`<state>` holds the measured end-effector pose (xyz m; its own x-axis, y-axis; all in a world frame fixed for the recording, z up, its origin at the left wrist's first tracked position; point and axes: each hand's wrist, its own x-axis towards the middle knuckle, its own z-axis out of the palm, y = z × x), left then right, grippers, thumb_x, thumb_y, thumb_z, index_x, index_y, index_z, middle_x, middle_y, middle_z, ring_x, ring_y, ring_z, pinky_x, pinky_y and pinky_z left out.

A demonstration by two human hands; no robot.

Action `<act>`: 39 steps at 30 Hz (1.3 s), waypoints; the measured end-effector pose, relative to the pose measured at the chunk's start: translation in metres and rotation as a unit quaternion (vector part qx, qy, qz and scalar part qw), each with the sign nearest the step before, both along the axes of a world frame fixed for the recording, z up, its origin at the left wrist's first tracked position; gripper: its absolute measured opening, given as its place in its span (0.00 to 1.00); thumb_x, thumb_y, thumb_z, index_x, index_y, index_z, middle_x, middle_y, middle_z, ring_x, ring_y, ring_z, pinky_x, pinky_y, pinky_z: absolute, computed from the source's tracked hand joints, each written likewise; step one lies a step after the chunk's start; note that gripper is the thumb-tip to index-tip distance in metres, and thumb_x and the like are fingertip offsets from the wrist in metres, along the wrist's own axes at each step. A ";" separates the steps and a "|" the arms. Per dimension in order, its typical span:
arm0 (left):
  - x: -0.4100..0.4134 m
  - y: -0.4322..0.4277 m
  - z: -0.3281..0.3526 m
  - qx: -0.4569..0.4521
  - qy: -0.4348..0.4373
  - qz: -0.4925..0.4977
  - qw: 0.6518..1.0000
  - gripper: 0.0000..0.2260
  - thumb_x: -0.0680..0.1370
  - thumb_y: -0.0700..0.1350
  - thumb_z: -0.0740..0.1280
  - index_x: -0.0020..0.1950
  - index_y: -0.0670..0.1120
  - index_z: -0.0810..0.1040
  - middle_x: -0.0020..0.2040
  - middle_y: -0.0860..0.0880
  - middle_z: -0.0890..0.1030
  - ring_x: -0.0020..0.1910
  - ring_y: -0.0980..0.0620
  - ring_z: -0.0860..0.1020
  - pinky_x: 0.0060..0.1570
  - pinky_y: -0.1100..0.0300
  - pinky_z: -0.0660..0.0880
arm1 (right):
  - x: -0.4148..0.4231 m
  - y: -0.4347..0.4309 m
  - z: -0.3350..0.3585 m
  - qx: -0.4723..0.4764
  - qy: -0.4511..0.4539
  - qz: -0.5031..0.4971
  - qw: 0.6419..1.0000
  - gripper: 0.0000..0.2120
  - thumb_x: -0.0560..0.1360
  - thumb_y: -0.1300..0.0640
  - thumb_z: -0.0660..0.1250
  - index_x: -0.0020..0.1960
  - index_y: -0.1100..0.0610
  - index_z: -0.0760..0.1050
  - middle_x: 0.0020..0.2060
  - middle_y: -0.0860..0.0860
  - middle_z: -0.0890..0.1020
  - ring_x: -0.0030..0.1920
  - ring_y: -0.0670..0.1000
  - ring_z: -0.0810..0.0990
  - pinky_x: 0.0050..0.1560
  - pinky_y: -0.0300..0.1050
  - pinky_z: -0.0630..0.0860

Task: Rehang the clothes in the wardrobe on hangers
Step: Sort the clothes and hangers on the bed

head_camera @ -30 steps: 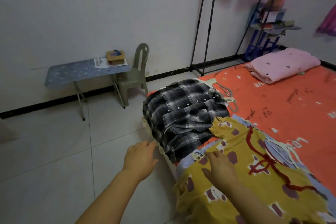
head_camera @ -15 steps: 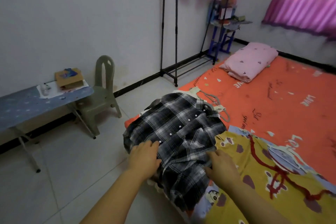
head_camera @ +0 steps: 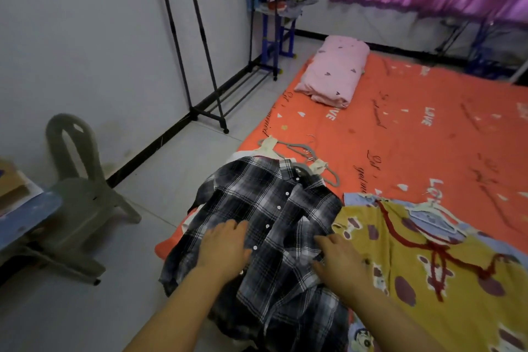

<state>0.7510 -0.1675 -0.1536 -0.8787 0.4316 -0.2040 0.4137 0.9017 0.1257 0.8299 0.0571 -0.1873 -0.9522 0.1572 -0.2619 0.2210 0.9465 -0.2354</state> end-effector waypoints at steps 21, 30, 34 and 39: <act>-0.257 0.122 -0.120 -0.031 -0.112 -0.107 0.987 0.27 0.79 0.56 0.58 0.75 0.50 0.56 0.69 0.50 0.66 0.66 0.49 0.67 0.64 0.55 0.65 | -0.244 0.089 -0.121 -0.043 -0.082 -0.088 0.992 0.23 0.77 0.48 0.61 0.70 0.53 0.64 0.63 0.53 0.70 0.62 0.55 0.69 0.59 0.46 0.69; -0.310 0.148 -0.212 0.035 -0.108 -0.105 0.988 0.25 0.80 0.54 0.58 0.75 0.50 0.56 0.70 0.51 0.65 0.67 0.51 0.65 0.66 0.56 0.64 | -0.351 0.124 -0.207 -0.019 0.013 -0.152 0.988 0.22 0.79 0.53 0.60 0.71 0.59 0.62 0.61 0.59 0.72 0.60 0.60 0.70 0.56 0.53 0.70; -0.311 0.144 -0.226 0.065 -0.105 -0.114 0.986 0.25 0.81 0.54 0.57 0.76 0.50 0.54 0.72 0.51 0.63 0.69 0.51 0.62 0.69 0.57 0.60 | -0.373 0.130 -0.229 0.011 -0.010 -0.177 0.984 0.19 0.80 0.55 0.59 0.68 0.60 0.64 0.58 0.59 0.74 0.56 0.61 0.73 0.52 0.53 0.69; -0.311 0.138 -0.218 0.101 -0.090 -0.126 0.983 0.25 0.81 0.54 0.57 0.76 0.50 0.56 0.71 0.52 0.64 0.69 0.53 0.62 0.68 0.59 0.59 | -0.369 0.134 -0.219 0.019 0.043 -0.205 0.978 0.13 0.78 0.62 0.59 0.62 0.60 0.71 0.53 0.59 0.76 0.51 0.61 0.75 0.44 0.52 0.70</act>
